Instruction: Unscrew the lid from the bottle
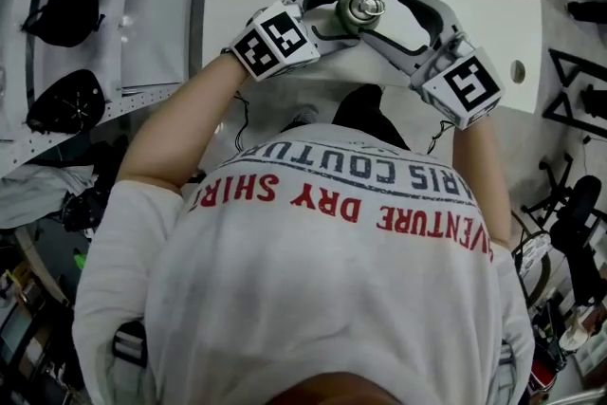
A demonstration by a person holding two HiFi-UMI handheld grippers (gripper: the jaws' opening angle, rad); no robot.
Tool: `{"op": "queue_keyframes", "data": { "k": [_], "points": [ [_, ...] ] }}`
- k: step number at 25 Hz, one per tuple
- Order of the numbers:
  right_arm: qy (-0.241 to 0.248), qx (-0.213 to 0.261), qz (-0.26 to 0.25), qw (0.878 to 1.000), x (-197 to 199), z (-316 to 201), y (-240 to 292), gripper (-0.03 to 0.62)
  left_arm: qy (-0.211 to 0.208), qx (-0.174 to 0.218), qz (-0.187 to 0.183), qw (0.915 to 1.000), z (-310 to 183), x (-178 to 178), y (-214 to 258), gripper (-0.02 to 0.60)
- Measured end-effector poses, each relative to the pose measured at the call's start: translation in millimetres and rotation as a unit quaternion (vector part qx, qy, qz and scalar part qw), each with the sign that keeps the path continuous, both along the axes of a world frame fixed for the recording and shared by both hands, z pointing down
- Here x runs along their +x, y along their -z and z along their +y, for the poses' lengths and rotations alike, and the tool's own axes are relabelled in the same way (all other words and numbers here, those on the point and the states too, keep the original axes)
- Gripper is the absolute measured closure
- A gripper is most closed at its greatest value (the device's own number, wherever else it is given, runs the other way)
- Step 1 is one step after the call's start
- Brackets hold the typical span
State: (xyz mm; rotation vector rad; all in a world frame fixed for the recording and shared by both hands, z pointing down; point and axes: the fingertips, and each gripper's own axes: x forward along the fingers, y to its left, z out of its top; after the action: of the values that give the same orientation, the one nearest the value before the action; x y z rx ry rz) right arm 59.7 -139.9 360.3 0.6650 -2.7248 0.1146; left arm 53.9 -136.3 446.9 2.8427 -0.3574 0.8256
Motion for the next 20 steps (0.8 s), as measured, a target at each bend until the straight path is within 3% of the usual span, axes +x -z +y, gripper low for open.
{"op": "queue_keyframes", "data": {
  "k": [8,20],
  "points": [
    [-0.148,-0.006,-0.031,0.988,-1,7,-14,0.295,0.057,0.004,0.018,0.9982,-1,1,1,0.242],
    [-0.235,0.003,-0.022,0.972,-8,-2,-21,0.318,0.113,0.006,0.021,0.9934,-1,5,2,0.242]
  ]
}}
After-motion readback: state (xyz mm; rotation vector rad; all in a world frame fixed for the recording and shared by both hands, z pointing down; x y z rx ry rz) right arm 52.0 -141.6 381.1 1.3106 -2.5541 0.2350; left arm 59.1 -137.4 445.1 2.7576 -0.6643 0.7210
